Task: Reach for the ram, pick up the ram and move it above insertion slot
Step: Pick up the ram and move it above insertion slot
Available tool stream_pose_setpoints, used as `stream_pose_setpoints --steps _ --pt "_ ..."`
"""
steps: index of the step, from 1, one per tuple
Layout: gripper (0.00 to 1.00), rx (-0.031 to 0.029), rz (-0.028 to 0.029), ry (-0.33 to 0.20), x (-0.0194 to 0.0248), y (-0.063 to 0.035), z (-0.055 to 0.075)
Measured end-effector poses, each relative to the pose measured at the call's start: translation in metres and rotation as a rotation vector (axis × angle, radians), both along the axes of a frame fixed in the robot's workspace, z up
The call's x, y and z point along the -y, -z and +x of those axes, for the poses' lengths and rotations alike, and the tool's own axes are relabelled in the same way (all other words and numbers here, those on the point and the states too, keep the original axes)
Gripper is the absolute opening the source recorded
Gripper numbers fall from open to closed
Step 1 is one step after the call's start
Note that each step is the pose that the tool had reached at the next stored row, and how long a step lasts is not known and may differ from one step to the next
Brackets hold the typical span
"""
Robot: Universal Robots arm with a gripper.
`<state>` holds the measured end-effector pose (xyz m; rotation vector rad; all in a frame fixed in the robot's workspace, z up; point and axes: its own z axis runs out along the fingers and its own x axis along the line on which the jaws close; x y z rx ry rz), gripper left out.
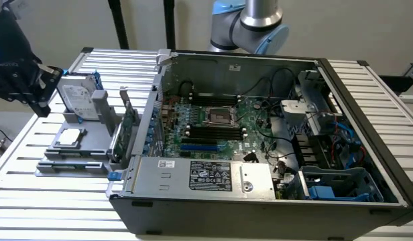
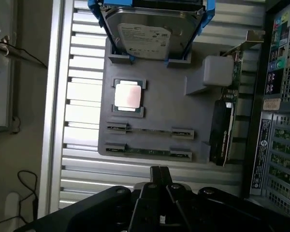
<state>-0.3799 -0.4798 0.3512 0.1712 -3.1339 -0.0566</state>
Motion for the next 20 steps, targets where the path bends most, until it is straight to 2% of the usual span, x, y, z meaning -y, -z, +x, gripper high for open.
stream_pose_setpoints --steps 20 --pt "0.11 0.0 0.0 -0.364 0.0 0.0009 0.0"
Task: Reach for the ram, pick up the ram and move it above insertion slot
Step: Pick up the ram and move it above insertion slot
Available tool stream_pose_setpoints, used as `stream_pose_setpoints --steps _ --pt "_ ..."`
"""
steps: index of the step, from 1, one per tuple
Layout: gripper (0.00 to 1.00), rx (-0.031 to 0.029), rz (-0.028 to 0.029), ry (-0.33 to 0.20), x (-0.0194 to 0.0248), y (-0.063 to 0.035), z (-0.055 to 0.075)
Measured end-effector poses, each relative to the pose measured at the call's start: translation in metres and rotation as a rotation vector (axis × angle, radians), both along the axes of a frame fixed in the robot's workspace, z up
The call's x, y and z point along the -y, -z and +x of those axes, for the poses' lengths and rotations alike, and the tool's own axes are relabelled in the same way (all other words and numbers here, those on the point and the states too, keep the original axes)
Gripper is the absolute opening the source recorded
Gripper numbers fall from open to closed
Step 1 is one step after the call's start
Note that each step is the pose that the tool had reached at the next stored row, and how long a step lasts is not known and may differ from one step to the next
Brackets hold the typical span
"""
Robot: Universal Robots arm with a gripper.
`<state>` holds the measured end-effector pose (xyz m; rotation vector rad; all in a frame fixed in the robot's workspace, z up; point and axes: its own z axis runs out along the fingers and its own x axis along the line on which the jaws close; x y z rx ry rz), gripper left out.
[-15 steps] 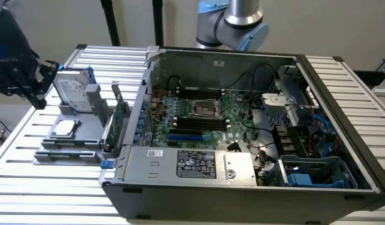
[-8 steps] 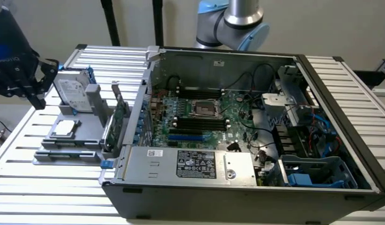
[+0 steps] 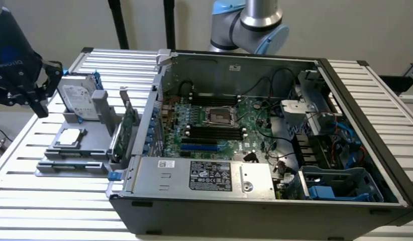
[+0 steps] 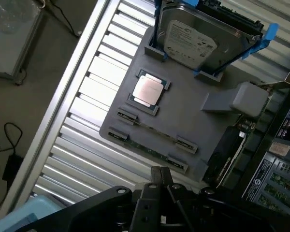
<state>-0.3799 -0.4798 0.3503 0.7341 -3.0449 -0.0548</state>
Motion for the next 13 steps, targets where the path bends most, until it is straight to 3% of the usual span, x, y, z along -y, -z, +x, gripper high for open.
stream_pose_setpoints --steps 13 --pt "0.11 -0.0001 0.0 -0.238 0.0 0.0014 0.0"
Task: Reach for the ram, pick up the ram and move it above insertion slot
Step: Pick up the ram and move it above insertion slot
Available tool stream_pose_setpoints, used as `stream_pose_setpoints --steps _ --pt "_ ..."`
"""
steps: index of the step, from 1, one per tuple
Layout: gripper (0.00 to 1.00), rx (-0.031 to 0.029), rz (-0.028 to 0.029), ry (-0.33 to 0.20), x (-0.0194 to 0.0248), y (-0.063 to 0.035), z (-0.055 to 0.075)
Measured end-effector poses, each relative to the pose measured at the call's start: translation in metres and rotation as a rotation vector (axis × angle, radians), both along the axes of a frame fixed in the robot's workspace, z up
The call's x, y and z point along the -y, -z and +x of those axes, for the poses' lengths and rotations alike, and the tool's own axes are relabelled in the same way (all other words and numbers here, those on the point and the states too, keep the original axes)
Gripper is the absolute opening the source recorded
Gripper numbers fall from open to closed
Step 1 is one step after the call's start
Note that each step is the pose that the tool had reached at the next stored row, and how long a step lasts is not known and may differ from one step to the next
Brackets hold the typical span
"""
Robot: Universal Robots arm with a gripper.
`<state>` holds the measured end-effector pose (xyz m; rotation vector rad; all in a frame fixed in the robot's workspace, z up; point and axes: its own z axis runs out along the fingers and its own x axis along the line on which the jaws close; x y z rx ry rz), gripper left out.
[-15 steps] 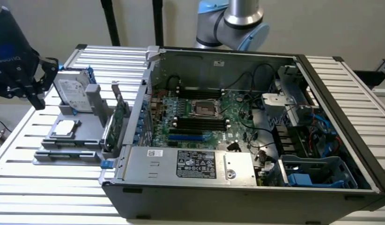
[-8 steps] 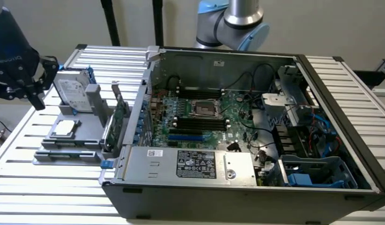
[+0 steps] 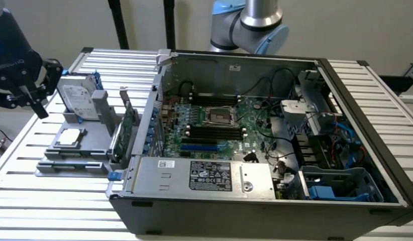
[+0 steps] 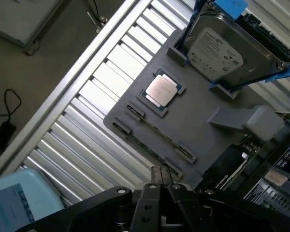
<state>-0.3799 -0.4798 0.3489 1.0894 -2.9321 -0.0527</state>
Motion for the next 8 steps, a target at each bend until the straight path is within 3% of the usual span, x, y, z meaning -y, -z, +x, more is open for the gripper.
stream_pose_setpoints --steps 8 --pt "0.11 0.0 0.0 -0.145 0.0 0.0012 0.0001"
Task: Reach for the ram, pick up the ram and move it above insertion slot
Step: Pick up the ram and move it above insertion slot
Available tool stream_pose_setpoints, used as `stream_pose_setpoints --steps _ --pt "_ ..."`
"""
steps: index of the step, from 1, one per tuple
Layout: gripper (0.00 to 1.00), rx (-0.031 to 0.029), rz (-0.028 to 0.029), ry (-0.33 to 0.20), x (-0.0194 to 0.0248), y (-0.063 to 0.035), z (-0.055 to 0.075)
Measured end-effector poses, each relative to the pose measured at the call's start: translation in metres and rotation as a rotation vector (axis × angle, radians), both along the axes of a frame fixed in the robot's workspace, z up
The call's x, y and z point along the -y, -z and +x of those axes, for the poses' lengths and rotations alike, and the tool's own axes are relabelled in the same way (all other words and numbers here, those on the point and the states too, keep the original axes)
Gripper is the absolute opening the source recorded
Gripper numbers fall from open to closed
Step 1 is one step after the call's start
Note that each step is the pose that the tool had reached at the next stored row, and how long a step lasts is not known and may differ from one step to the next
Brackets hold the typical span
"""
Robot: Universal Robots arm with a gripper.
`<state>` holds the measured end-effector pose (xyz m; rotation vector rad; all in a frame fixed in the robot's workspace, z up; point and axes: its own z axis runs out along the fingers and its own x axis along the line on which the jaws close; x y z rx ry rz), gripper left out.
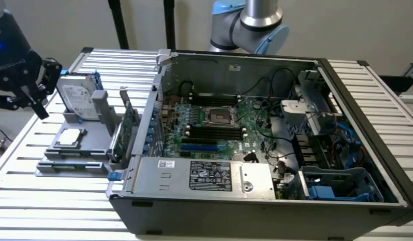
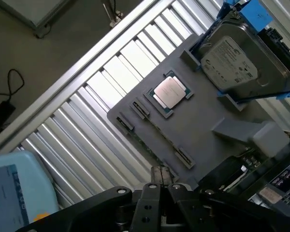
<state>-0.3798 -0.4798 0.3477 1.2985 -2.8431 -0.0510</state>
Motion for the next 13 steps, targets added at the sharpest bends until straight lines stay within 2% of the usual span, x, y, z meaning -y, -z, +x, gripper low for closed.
stream_pose_setpoints --steps 13 --pt "0.11 0.0001 0.0001 -0.236 0.0 0.0021 0.0"
